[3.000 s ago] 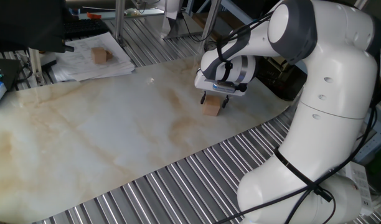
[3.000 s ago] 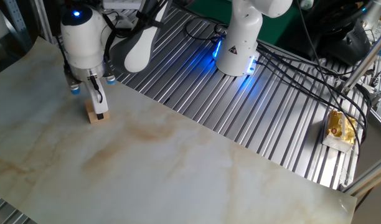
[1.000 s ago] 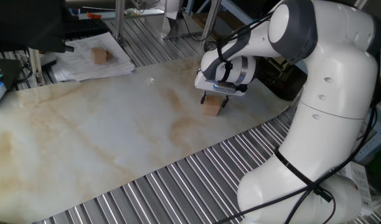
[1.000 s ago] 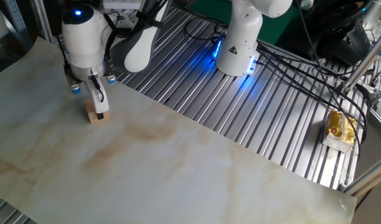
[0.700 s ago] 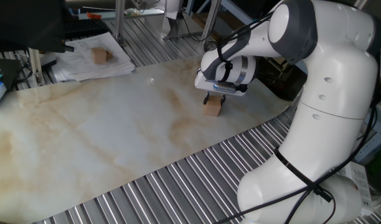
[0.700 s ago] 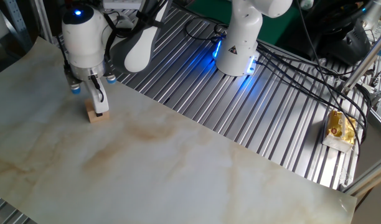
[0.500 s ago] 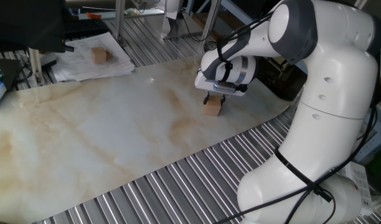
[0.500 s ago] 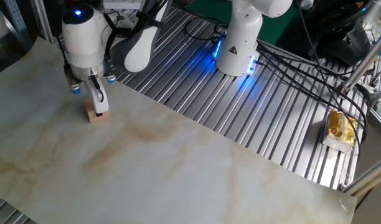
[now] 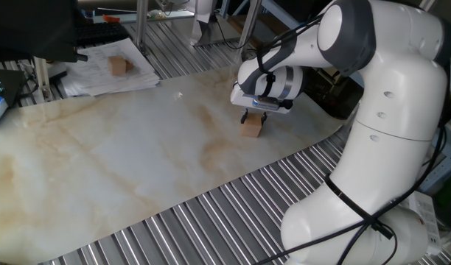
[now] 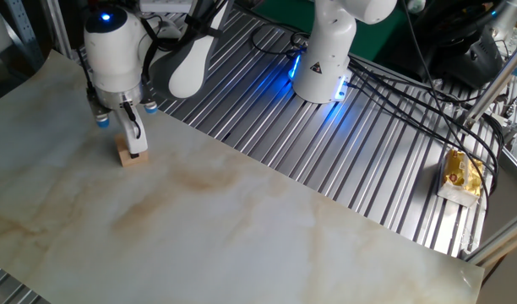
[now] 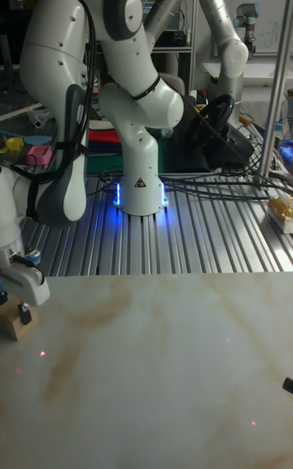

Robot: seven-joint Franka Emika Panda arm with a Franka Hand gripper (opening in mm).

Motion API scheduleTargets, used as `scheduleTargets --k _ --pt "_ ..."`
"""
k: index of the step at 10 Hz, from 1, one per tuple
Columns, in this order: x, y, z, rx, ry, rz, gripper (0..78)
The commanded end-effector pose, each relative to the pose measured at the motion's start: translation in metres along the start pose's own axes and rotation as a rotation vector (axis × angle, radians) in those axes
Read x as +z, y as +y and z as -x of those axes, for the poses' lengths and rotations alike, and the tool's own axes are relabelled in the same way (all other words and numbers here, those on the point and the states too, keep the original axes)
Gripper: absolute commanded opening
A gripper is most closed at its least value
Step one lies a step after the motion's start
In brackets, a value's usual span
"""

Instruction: Pick up the small block on the left and move it to the right

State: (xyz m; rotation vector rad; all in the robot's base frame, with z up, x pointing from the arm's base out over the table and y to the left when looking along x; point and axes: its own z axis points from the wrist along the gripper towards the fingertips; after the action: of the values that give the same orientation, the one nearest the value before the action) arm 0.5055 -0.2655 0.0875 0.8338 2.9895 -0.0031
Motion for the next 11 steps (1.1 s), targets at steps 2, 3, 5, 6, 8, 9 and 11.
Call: scheduleTargets --k 2,3,5,6,8,9,11 --pt "-0.02 -0.006 0.003 -0.03 -0.003 -0.013 1.3" --pt "-0.021 -0.005 0.003 -0.03 -0.003 -0.013 1.3" --pt "-0.024 -0.005 0.001 -0.036 -0.008 -0.017 1.3" --pt "-0.03 -0.005 0.001 -0.042 -0.007 -0.018 1.3" --pt "-0.038 -0.003 0.002 -0.07 -0.003 -0.02 1.3" --pt "-0.042 -0.001 0.003 -0.089 -0.002 -0.022 1.3" --pt "-0.049 0.0 0.001 -0.102 -0.004 -0.025 1.3"
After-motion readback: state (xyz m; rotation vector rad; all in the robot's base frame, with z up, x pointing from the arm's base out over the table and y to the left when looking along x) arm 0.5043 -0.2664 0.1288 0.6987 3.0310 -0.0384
